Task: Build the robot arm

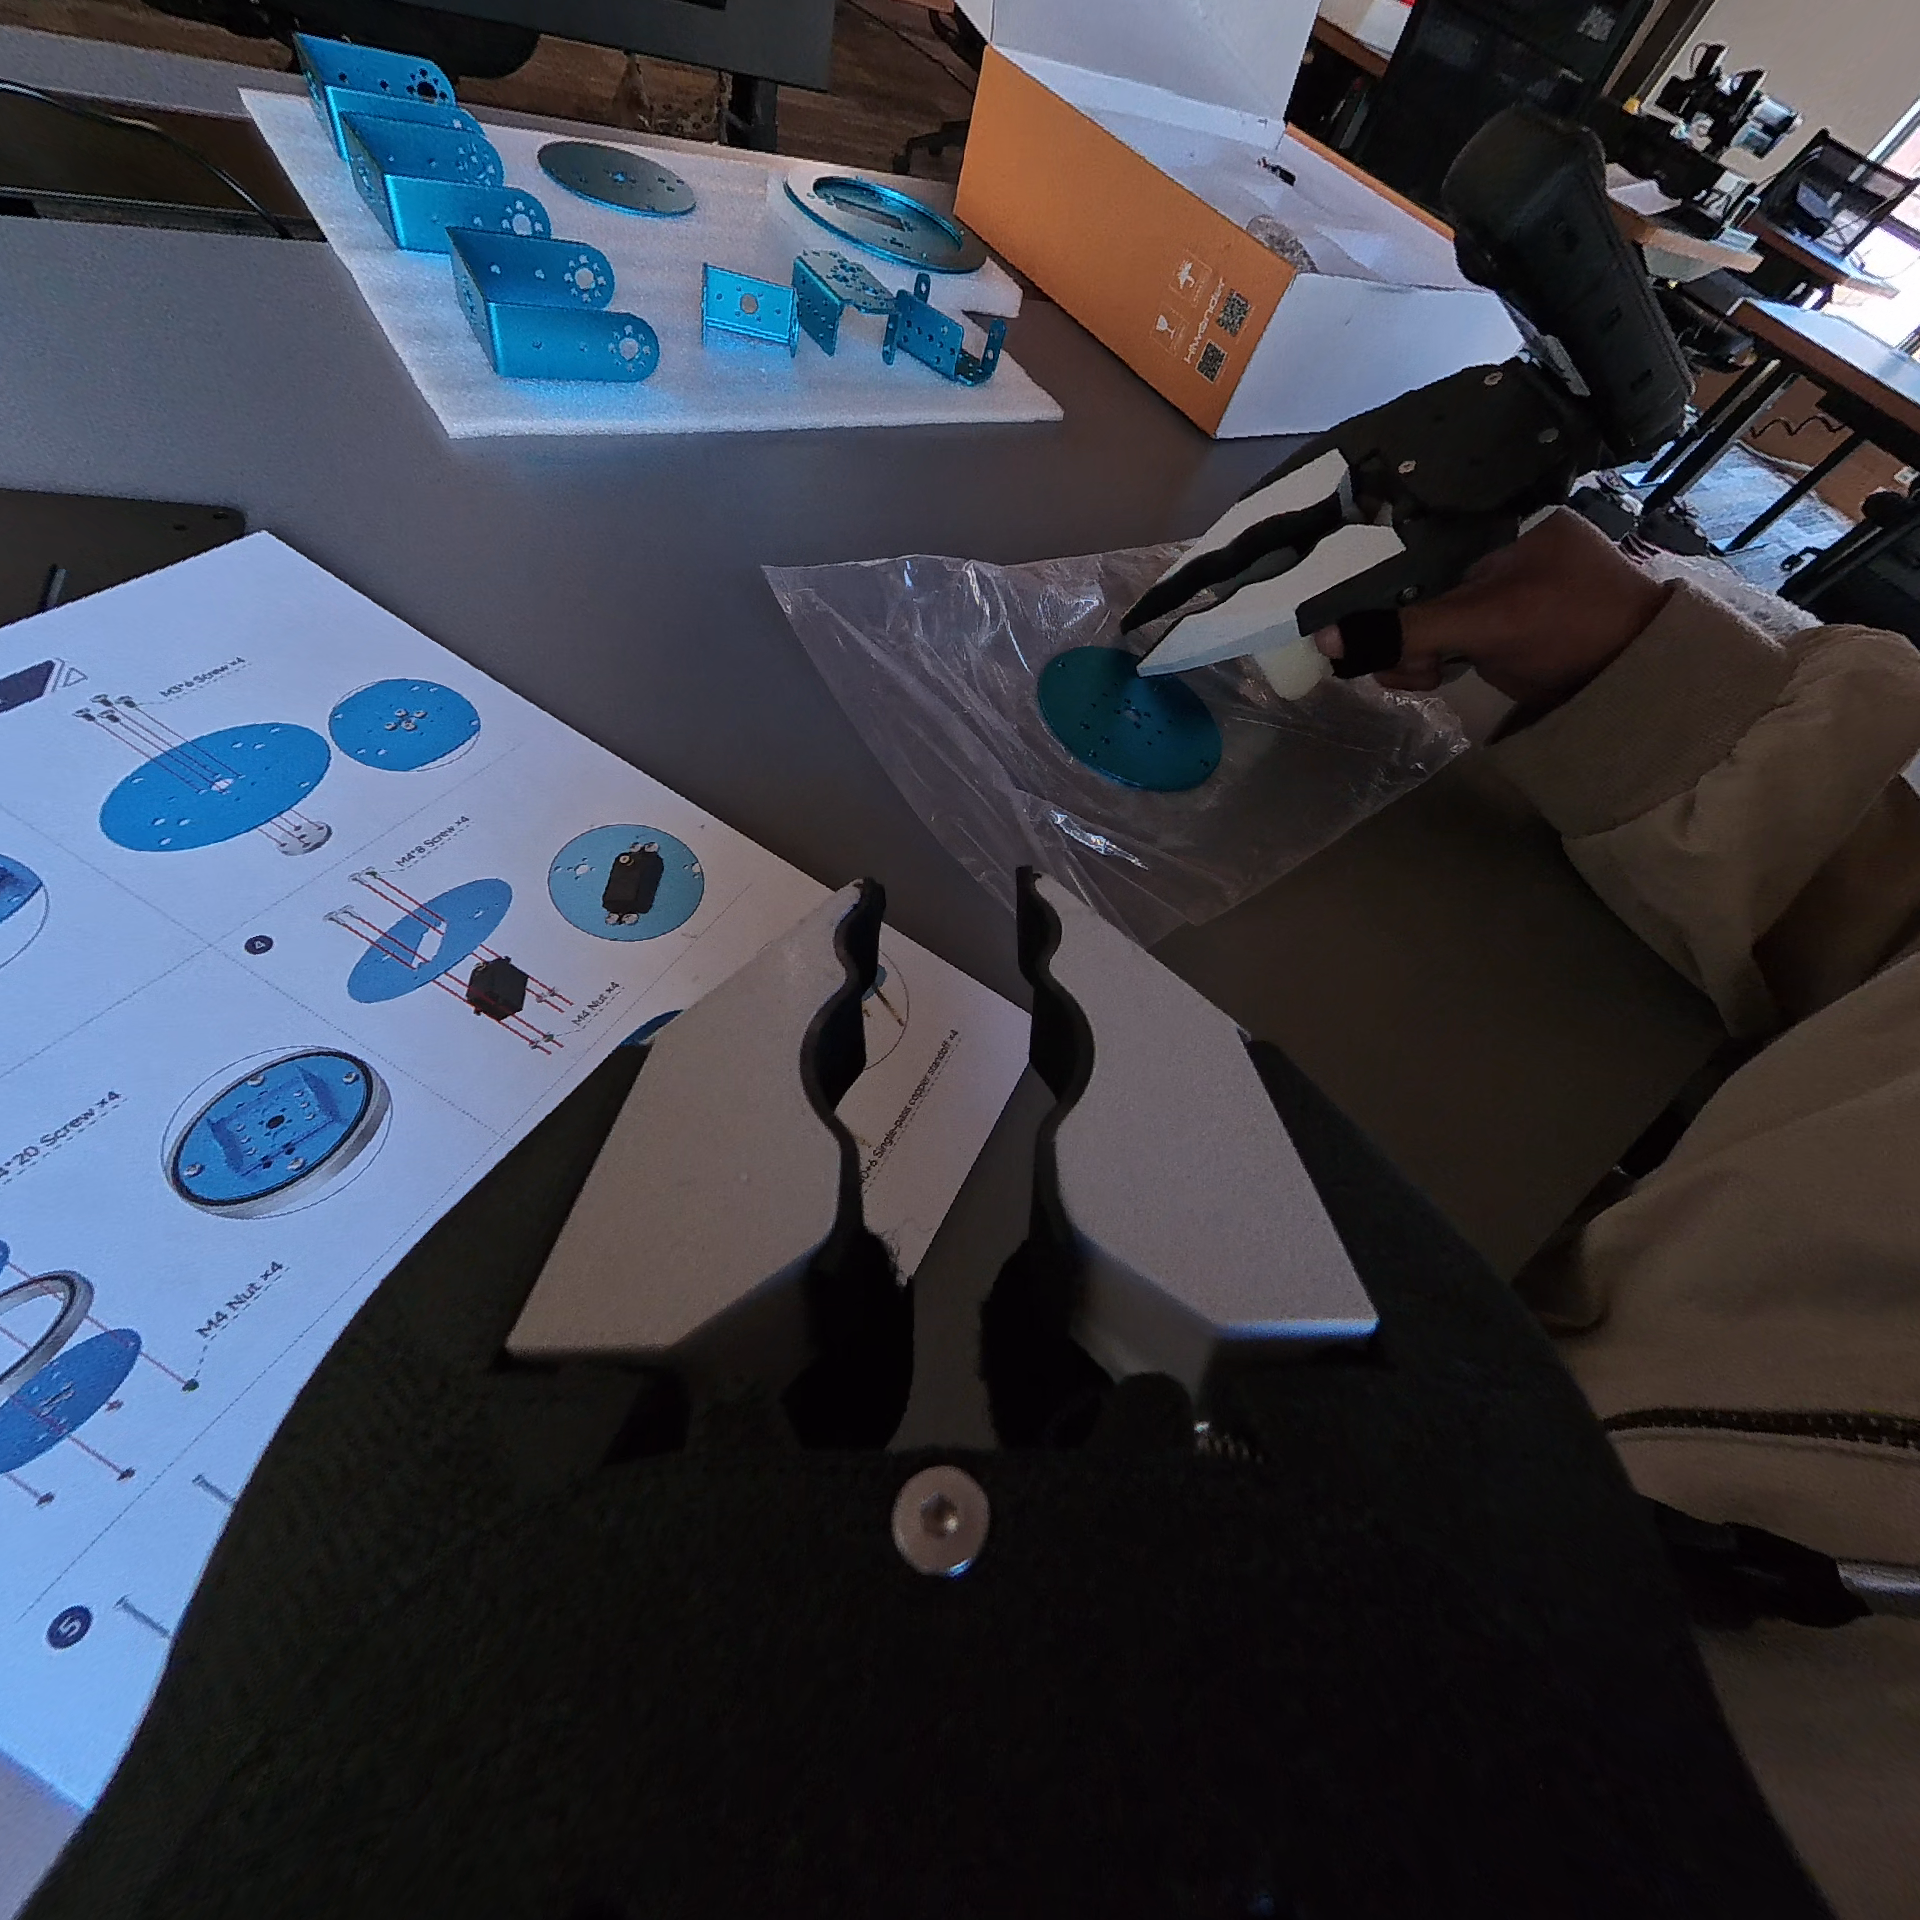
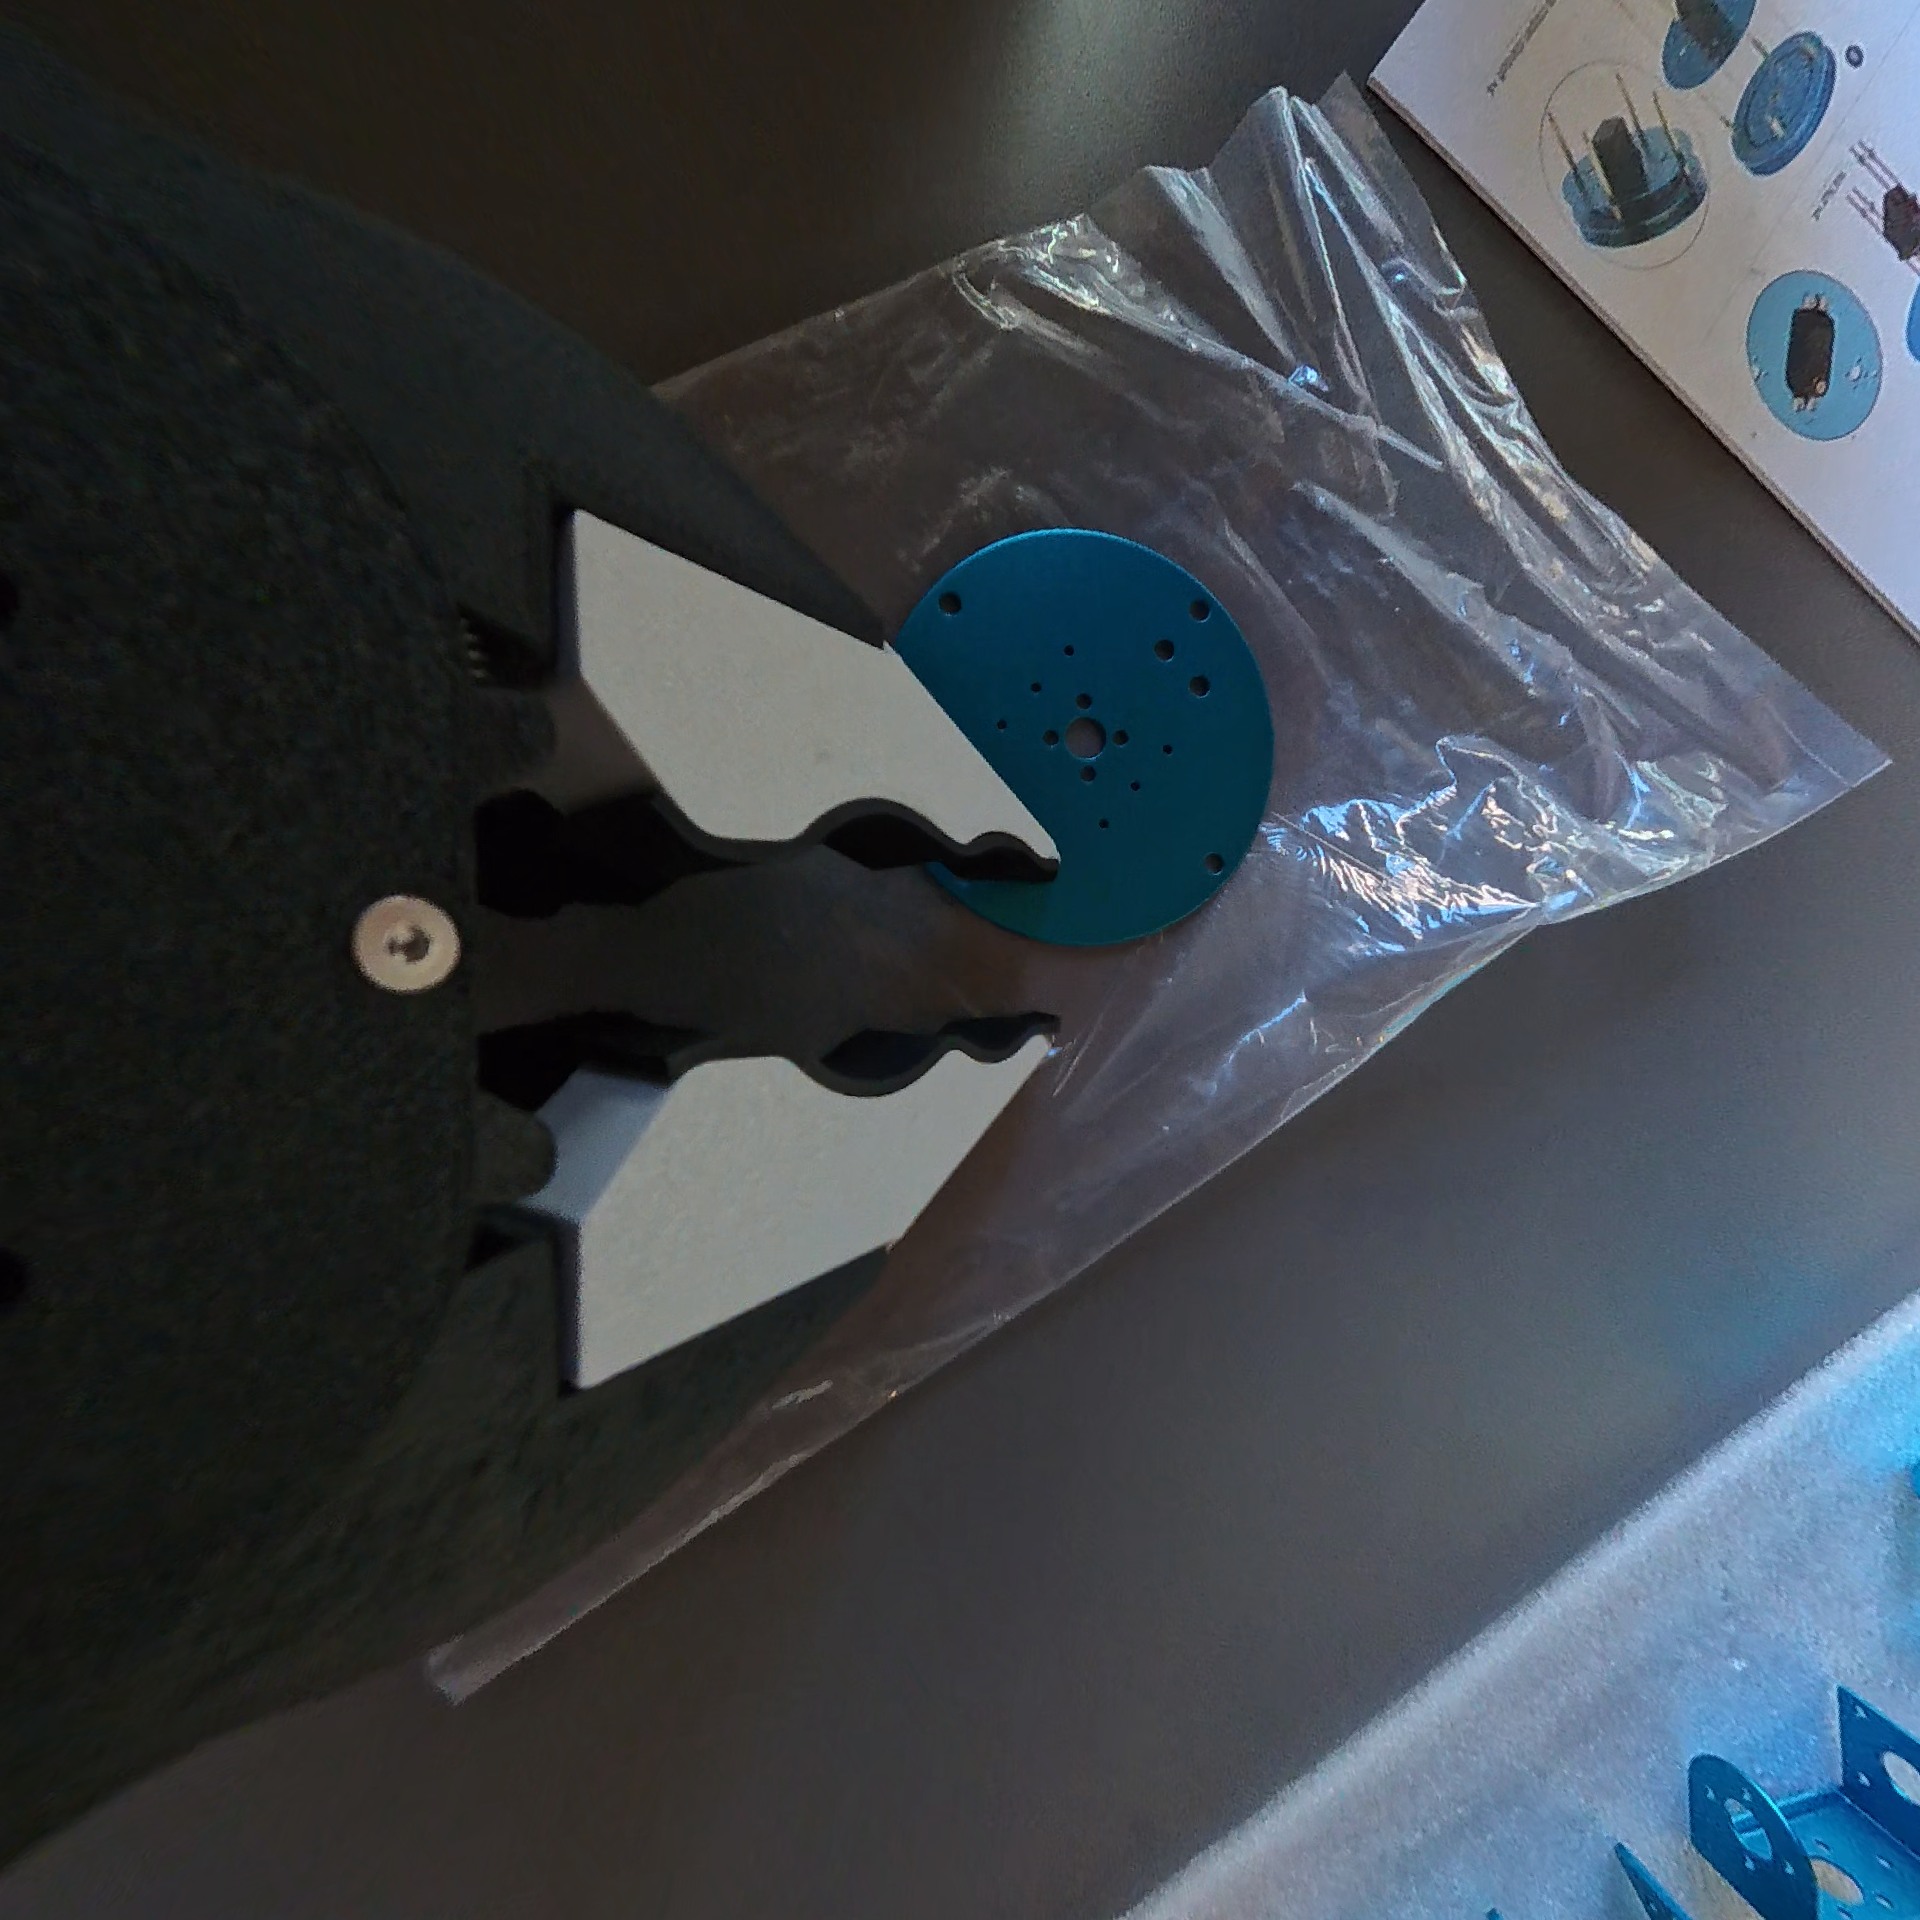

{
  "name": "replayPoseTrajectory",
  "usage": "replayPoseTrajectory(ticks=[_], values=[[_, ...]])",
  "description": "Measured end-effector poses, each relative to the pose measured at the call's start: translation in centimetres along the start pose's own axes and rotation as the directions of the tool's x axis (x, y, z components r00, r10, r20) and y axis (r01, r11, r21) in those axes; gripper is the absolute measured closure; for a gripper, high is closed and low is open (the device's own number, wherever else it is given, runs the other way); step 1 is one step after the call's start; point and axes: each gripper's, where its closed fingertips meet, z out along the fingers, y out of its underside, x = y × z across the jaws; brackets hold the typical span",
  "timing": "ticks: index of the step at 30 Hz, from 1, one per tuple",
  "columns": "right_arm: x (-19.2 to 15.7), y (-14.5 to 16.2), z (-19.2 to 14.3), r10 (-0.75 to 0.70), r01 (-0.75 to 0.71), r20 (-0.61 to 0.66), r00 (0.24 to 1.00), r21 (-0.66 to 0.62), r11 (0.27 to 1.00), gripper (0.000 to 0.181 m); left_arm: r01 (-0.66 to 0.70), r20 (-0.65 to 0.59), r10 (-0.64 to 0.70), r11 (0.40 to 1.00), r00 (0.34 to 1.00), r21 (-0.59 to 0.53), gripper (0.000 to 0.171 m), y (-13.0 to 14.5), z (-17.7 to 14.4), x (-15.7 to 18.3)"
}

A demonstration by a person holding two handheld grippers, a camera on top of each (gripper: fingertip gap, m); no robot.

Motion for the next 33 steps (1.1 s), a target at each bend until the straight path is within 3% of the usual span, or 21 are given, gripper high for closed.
replayPoseTrajectory(ticks=[13,18,26,33], values=[[0.6,0.1,-0.1,0.008,-0.008,-0.028,1.0,0.004,1.0,0.146,-0.005,0.019,0.004,1.0,1.0,0.016,0.146,0.0,-1.0,0.0],[0.2,-0.8,-0.5,0.031,-0.031,0.017,0.999,0.055,0.998,0.143,-0.002,0.048,0.001,0.999,0.999,0.037,0.147,0.2,-2.6,-0.3],[0.7,-1.9,-2.4,0.106,-0.105,0.0,0.994,0.159,0.982,0.14,0.037,0.154,-0.054,0.993,0.987,0.112,0.146,1.9,-8.2,-1.6],[-1.4,-3.5,-5.1,0.182,-0.164,-0.022,0.983,0.338,0.927,0.132,0.118,0.351,-0.176,0.976,0.92,0.18,0.146,5.1,-15.2,-6.0]])
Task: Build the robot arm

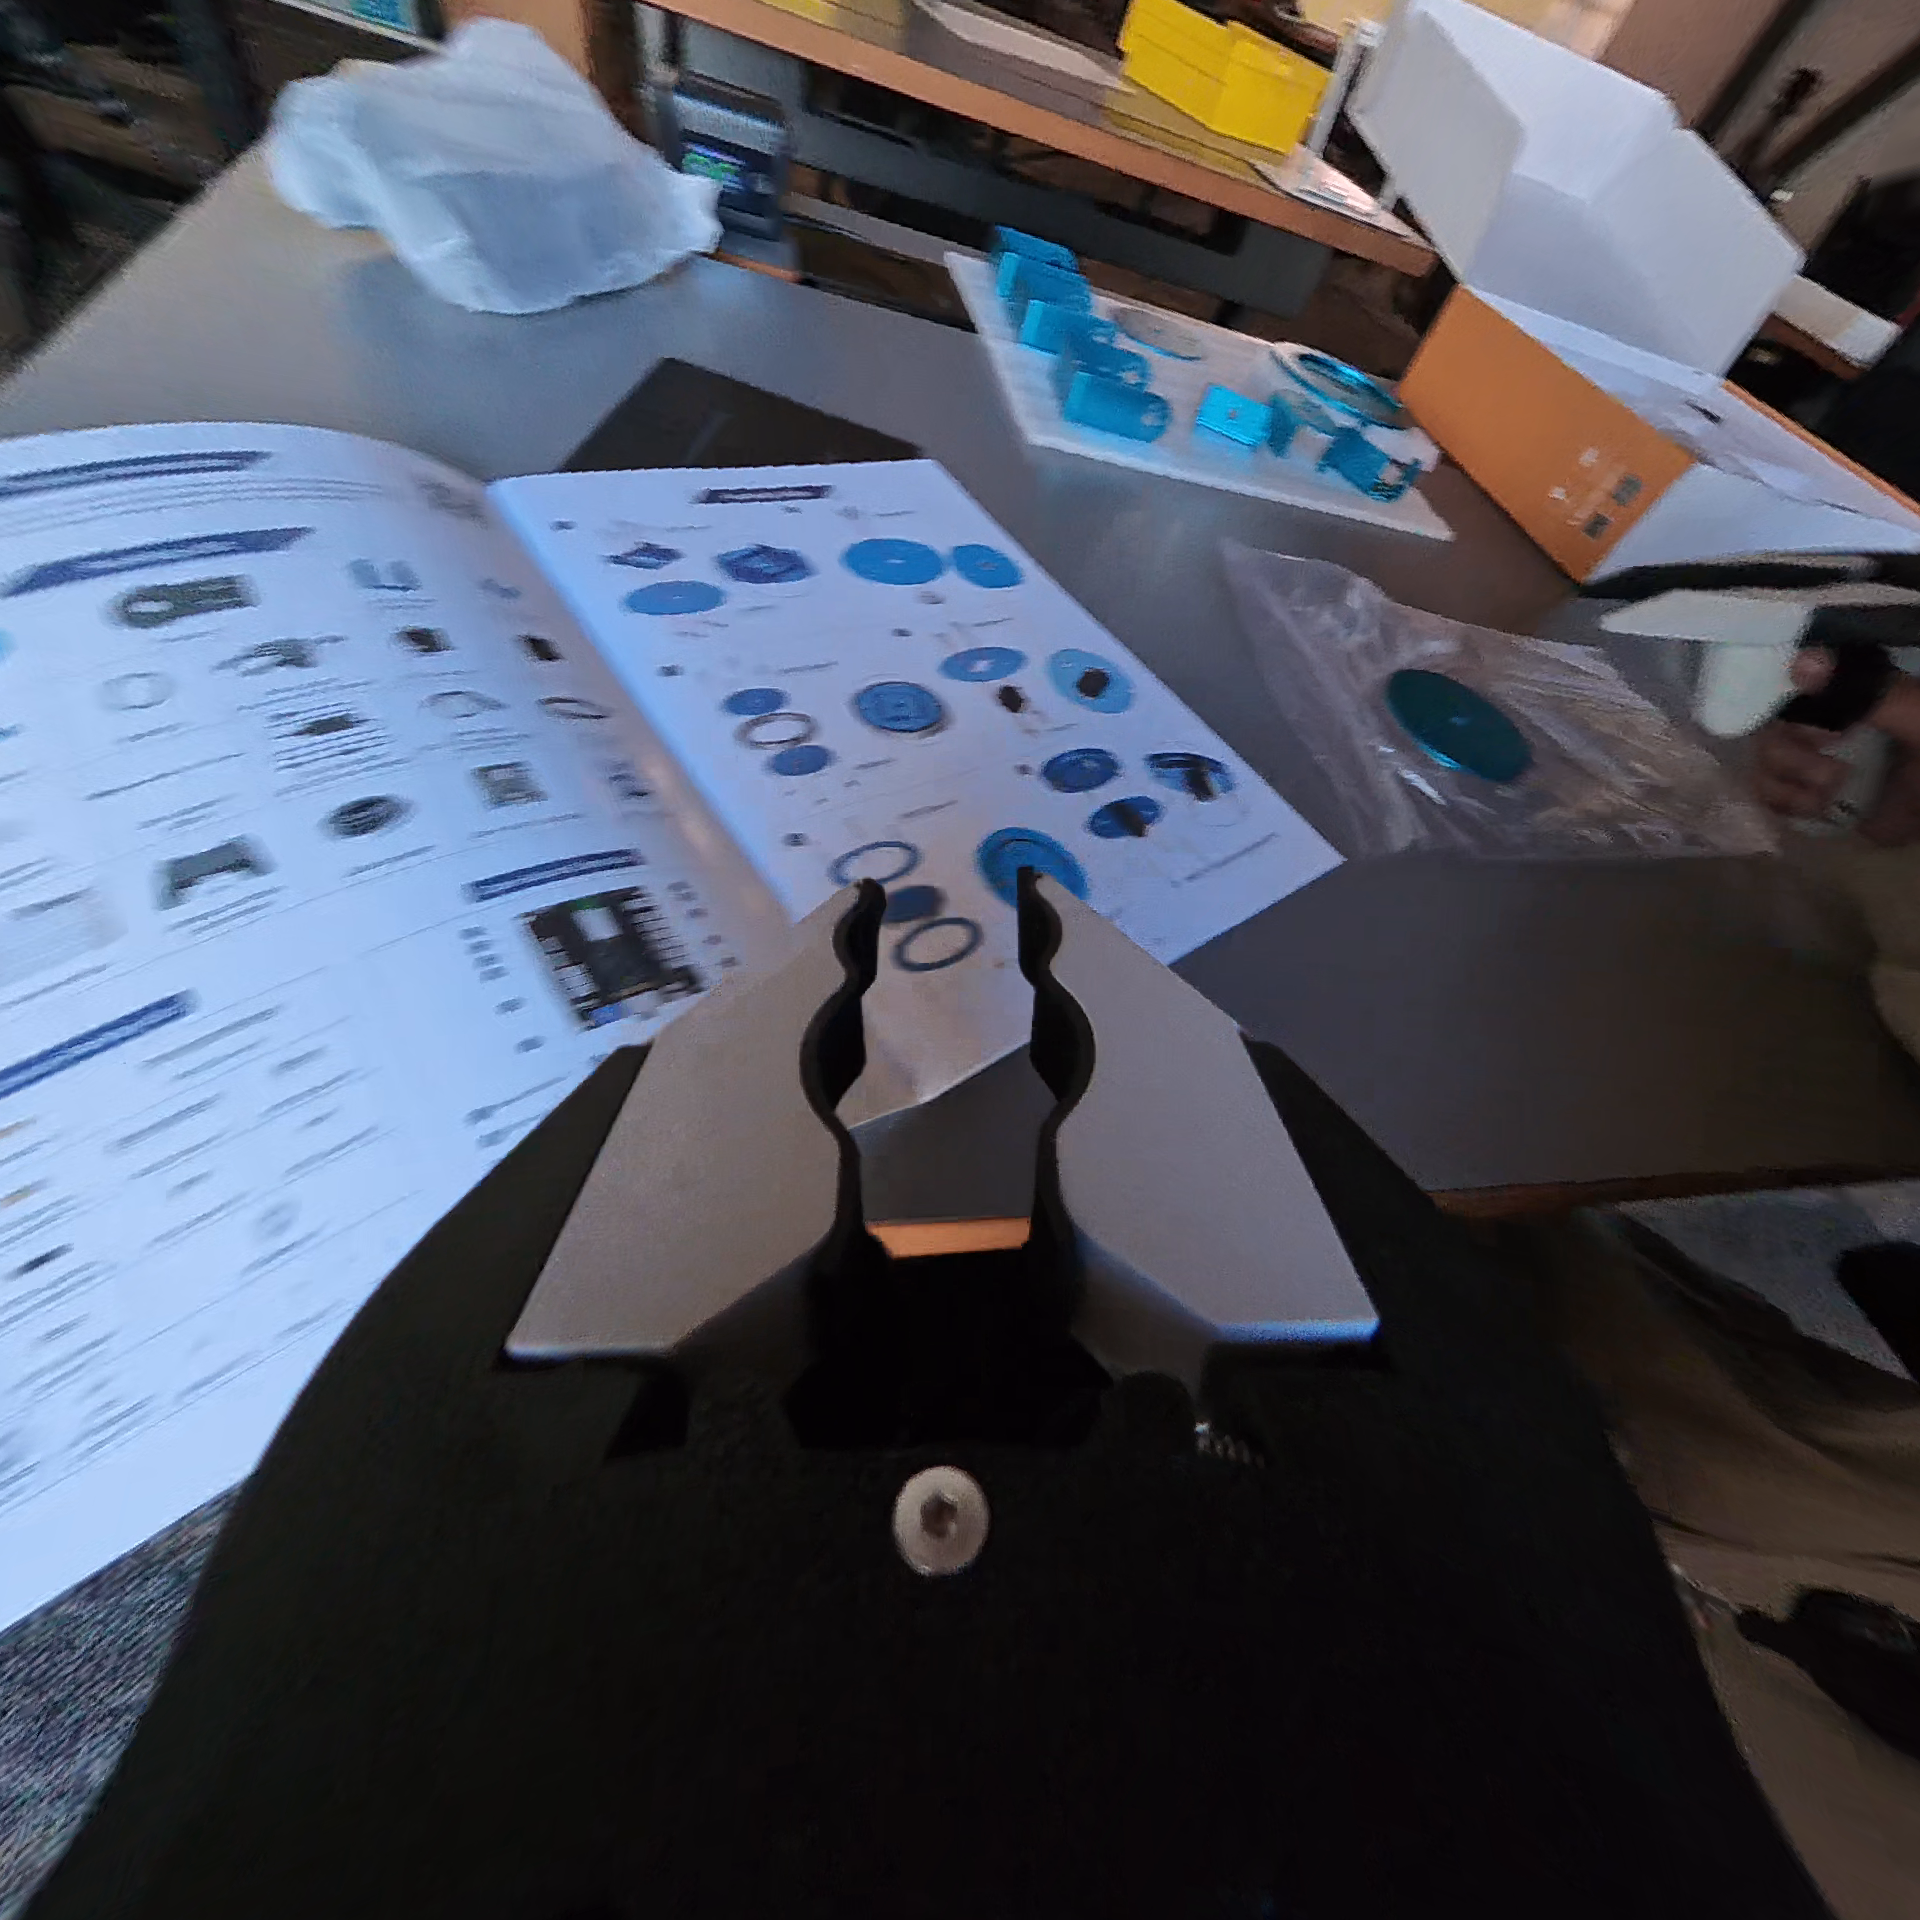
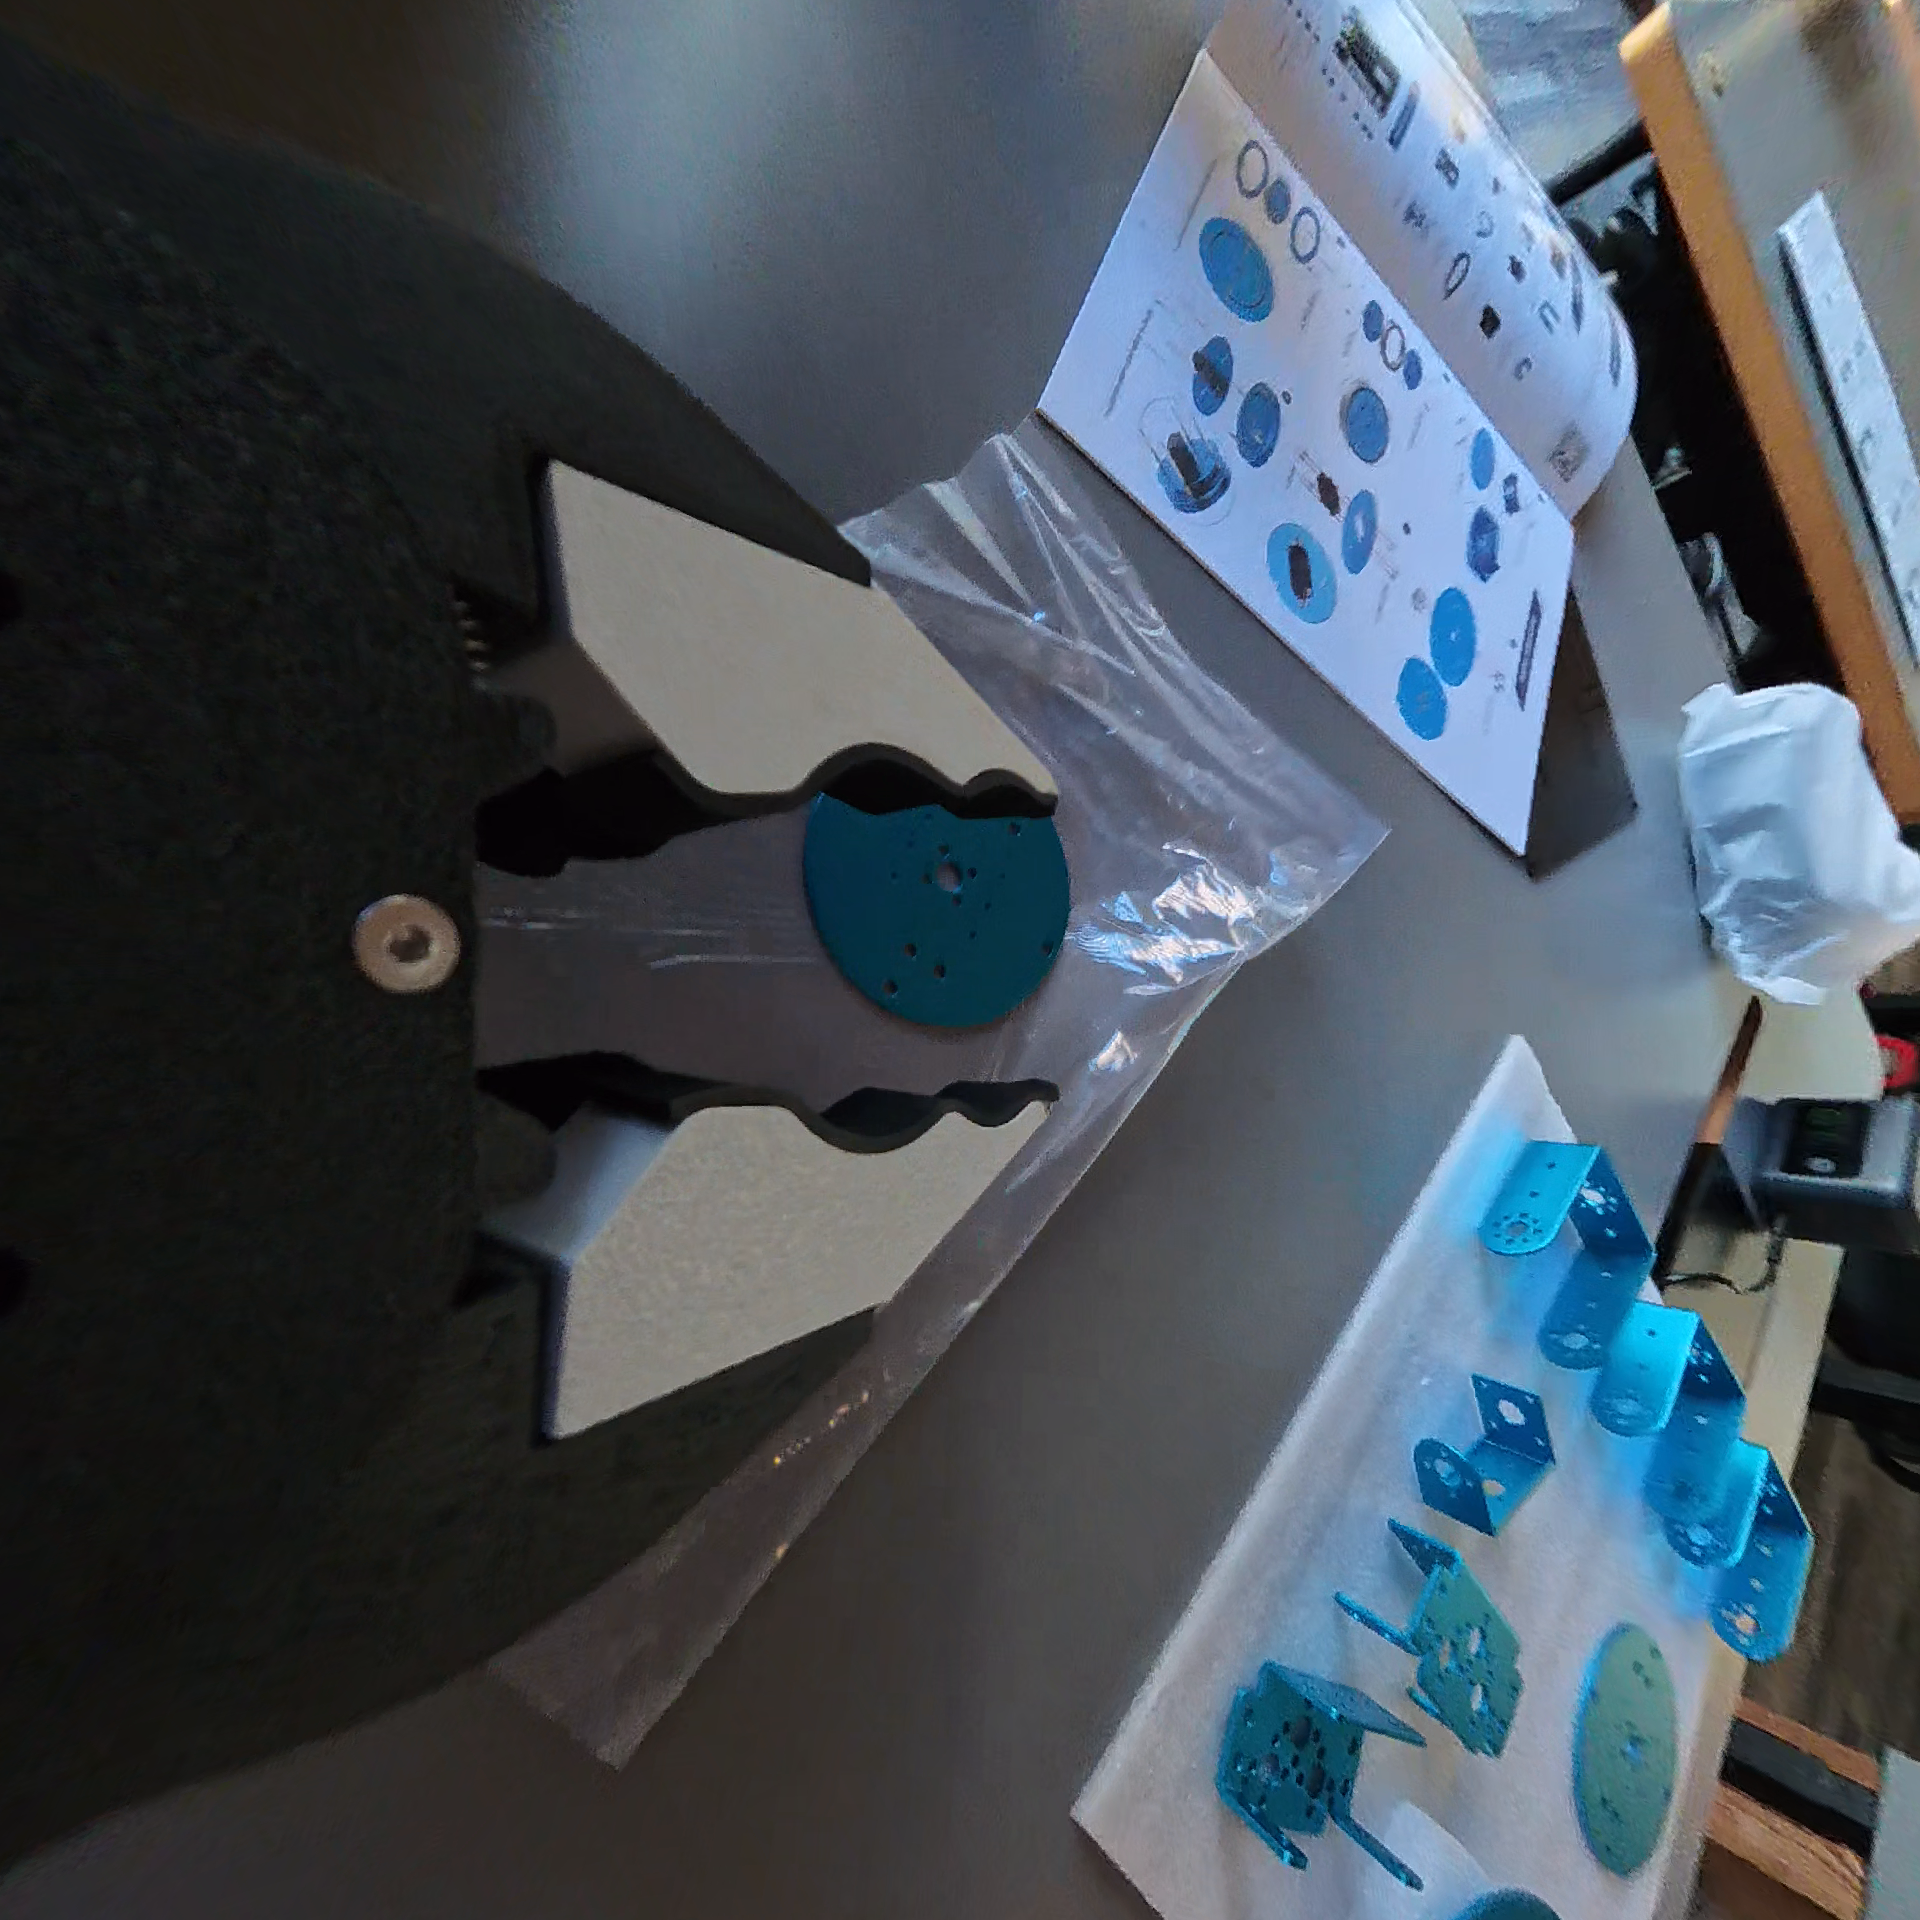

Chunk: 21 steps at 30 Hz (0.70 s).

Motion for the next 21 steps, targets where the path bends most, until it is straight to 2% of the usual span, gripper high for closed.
replayPoseTrajectory(ticks=[6,10,15,21], values=[[-1.9,0.7,-1.0,-0.077,0.083,-0.161,0.984,0.031,0.996,0.131,-0.032,0.176,0.021,0.998,0.984,0.058,0.144,-1.5,-3.5,-5.0],[-4.7,0.6,-1.1,-0.071,0.081,-0.185,0.98,0.044,0.996,0.133,-0.101,0.19,0.096,0.995,0.977,0.016,0.144,-1.4,-3.3,-5.3],[-6.0,0.7,0.2,-0.115,0.119,-0.222,0.968,0.003,0.993,0.134,-0.149,0.124,0.148,0.989,0.981,-0.007,0.143,-2.7,0.3,-3.5],[-3.1,0.3,0.3,-0.19,0.178,-0.255,0.948,-0.07,0.982,0.134,-0.041,0.147,0.056,0.994,0.988,-0.105,0.141,-3.3,6.2,-4.2]])
